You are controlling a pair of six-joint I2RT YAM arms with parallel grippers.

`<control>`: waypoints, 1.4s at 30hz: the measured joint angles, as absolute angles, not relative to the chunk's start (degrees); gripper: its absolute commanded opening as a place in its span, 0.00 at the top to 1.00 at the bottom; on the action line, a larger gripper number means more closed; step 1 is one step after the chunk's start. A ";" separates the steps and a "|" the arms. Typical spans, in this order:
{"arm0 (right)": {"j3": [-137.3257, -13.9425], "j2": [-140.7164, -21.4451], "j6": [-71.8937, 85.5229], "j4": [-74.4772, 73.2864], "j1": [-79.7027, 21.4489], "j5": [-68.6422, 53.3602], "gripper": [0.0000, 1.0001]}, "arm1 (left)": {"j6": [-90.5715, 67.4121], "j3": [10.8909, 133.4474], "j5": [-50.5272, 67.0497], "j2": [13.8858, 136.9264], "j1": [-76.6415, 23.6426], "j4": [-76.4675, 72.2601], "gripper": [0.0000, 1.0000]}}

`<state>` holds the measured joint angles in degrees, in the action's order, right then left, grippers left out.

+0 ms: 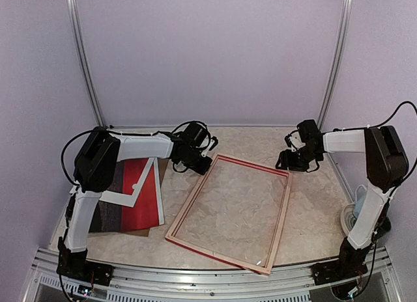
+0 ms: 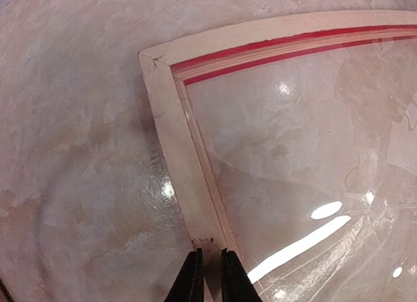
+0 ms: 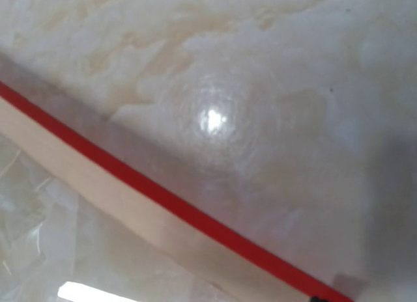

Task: Put the photo into the frame
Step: Move the frame body to the center of the board, then pick up the frame body from the center of the board.

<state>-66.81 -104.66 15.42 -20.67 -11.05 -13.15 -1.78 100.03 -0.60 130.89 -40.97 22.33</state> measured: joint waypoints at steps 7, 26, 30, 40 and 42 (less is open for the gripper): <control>-66.81 -104.66 12.95 -21.08 -10.96 -16.71 0.37 | 0.62 103.68 -2.39 132.86 -41.69 24.49 0.79; -65.12 -104.97 11.33 -21.04 -10.96 -18.15 0.39 | -5.41 105.75 -7.84 134.74 -43.31 25.56 0.72; -64.77 -104.99 11.35 -20.88 -10.96 -18.20 0.40 | -6.70 106.39 -9.85 135.04 -43.46 25.82 0.75; -64.18 -105.10 11.33 -20.43 -10.98 -18.13 0.45 | -8.88 106.37 -12.49 135.06 -43.83 25.71 0.80; -64.18 -105.12 11.33 -20.29 -10.98 -18.17 0.47 | -9.21 106.37 -12.75 135.06 -43.92 25.71 0.83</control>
